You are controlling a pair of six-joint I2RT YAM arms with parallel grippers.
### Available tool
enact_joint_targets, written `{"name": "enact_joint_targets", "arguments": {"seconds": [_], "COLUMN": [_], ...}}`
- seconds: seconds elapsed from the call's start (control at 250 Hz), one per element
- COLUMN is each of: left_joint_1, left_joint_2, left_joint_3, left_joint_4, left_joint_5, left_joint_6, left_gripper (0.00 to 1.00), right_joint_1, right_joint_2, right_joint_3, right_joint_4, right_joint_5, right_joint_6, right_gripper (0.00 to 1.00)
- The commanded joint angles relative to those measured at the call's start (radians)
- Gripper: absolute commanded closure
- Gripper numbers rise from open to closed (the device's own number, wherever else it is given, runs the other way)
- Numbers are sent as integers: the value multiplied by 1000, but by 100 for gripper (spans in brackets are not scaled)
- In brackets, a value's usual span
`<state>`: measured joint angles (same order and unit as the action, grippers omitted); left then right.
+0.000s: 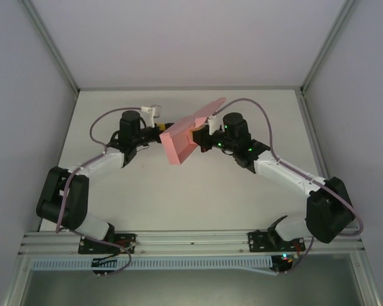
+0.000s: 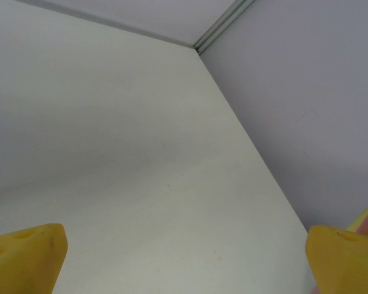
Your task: Assemble paper box
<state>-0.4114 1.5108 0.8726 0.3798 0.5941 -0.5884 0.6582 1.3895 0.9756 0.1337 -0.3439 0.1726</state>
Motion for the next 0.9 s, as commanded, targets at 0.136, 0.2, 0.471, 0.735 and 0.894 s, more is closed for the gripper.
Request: {"name": "enact_joint_targets", "arguments": {"seconds": [0.136, 0.2, 0.471, 0.735, 0.894], "left_joint_1": [-58, -69, -107, -128, -127], "left_joint_2": [-1, -1, -24, -85, -134], "left_joint_3": [61, 75, 102, 113, 105], "left_joint_4": [86, 76, 88, 32, -84], "left_joint_5": [75, 79, 84, 82, -47], "left_joint_6": [7, 4, -41, 12, 64], "left_gripper": [0, 0, 0, 0, 0], "right_joint_1": [174, 208, 289, 302, 296], "right_joint_2": [117, 153, 291, 361, 306], "right_joint_3": [113, 130, 203, 262, 229], "right_joint_4": [-177, -187, -163, -134, -126], "right_joint_5": [350, 446, 806, 762, 738], "right_joint_6": [-143, -145, -112, -121, -106], "right_gripper": [100, 100, 100, 100, 100]}}
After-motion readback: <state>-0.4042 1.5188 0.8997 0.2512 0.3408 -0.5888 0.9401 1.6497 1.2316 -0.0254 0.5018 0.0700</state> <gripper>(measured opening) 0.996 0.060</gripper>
